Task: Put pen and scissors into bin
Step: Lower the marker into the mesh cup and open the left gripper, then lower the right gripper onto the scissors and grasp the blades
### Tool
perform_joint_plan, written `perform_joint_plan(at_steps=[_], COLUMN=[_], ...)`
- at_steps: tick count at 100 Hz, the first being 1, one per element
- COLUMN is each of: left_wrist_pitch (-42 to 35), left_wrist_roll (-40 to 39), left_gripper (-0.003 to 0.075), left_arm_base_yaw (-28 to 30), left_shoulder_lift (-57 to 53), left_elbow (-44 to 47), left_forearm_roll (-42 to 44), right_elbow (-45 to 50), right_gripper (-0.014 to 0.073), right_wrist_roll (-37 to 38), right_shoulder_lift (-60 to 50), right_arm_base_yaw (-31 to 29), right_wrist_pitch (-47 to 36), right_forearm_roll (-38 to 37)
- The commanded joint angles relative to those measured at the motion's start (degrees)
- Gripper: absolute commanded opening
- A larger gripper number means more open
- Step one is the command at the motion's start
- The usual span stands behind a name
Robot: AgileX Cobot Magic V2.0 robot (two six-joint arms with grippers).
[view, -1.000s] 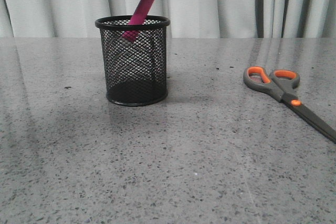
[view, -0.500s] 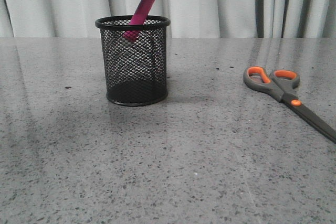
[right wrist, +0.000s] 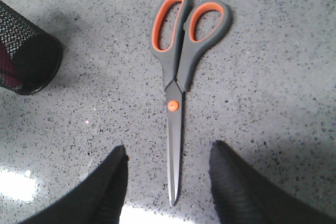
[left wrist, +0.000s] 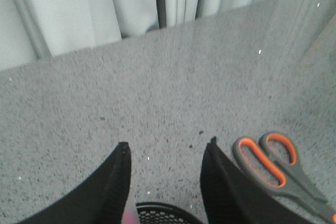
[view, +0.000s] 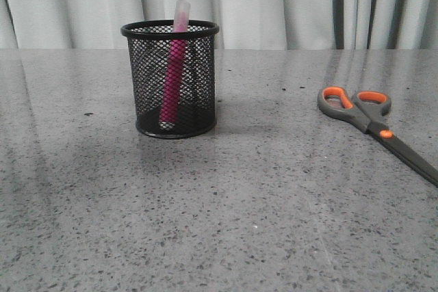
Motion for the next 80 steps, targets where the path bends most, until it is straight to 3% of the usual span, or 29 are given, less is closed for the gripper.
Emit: perform_joint_plan(at_steps=[1,38,56,73,80], left_wrist_pitch=[-3.01,9.1,12.83,13.36,13.47], left_wrist_roll=[-0.12,-0.12,-0.12,-0.12,-0.12], left_gripper=[0.0295,0.0295,0.0295,0.0295,0.0295], left_arm_base_yaw=[1.08,14.09,16.85,17.36,17.36], left_shoulder_lift=[-4.76,-16.57,-19.55,-20.73,-20.73], left_elbow=[-1.56,-1.56,-1.56,-1.56,-1.56], left_forearm_roll=[-0.35,-0.93,-0.93,-0.56,-0.56], right_elbow=[-2.14,-9.83,-15.0,-18.59,-19.28], right_gripper=[0.0323,0.0323,0.0323,0.0323,0.0323], right_wrist_roll=[-1.97,-9.26,-9.84,2.21,3.97], right_shoulder_lift=[0.27,10.3,18.75,25.47,27.7], right_arm_base_yaw=[-0.36,0.08,5.42,11.45,12.55], right_wrist_pitch=[-2.44,6.38,7.73,5.86,5.13], right_forearm_roll=[1.0,1.71,-1.55,-15.65,-16.94])
